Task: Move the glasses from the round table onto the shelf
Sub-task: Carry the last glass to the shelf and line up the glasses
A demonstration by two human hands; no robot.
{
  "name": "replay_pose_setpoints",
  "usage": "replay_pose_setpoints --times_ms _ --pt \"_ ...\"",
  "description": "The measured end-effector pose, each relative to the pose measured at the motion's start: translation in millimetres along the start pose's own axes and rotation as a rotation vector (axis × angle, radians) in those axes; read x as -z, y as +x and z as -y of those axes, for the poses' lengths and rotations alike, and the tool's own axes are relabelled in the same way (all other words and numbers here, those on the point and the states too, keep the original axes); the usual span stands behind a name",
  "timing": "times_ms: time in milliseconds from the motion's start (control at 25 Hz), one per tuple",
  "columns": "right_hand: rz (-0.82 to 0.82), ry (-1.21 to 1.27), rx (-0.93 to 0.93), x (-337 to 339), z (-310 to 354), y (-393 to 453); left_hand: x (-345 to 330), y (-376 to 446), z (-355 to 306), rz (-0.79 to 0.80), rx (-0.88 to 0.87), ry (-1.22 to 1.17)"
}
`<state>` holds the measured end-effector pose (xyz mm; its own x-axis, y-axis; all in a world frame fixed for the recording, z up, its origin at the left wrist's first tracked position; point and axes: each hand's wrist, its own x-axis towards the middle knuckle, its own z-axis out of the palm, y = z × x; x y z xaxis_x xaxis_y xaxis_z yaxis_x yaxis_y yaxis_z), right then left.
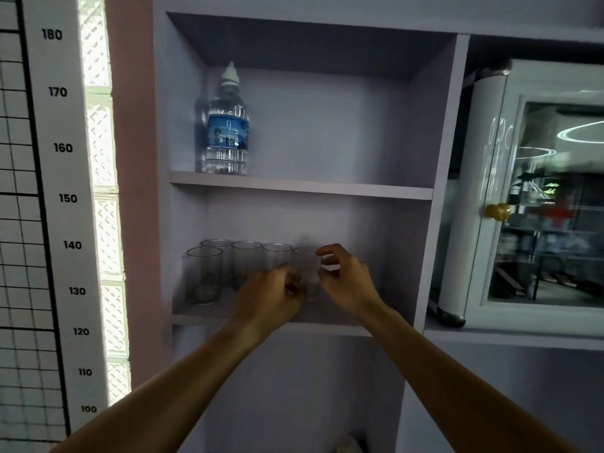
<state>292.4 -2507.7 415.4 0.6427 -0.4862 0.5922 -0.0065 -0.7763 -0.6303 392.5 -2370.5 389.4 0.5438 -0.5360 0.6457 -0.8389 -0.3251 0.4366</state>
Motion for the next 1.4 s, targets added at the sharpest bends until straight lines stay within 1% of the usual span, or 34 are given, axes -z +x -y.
replay_pose_setpoints --times_ms 240,400,480,520,560,600,640,760,920,1040,1160,1280,1400 --pt "-0.007 -0.009 0.031 -5 -3 5 -6 6 3 0.023 0.044 0.059" --pt "-0.032 -0.026 0.045 -6 -4 6 -2 5 3 0.003 0.026 0.066" --pt "-0.147 -0.091 0.142 -13 3 4 6 1 9 0.000 0.024 0.094" --pt "-0.202 -0.113 0.235 -18 9 4 11 -2 14 -0.006 0.026 0.114" --pt "-0.221 -0.109 0.329 -25 15 4 18 -6 20 -0.021 0.030 0.132" --pt "-0.188 -0.085 0.398 -32 23 5 26 -9 27 -0.040 0.024 0.141" --pt "-0.112 -0.048 0.439 -41 32 7 34 -14 34 -0.070 0.018 0.142" --pt "0.145 0.027 0.463 -71 55 13 61 -29 52 -0.146 -0.007 0.188" --pt "0.277 0.039 0.415 -105 72 21 87 -41 66 -0.196 0.017 0.193" --pt "0.305 0.042 0.344 -115 78 24 95 -45 69 -0.214 0.045 0.207" --pt "0.257 0.020 0.346 -113 81 20 96 -47 69 -0.248 0.028 0.171" --pt "0.214 -0.011 0.377 -96 78 12 89 -46 66 -0.235 0.018 0.159" --pt "0.176 -0.030 0.368 -68 68 2 75 -41 55 -0.229 -0.034 0.076"
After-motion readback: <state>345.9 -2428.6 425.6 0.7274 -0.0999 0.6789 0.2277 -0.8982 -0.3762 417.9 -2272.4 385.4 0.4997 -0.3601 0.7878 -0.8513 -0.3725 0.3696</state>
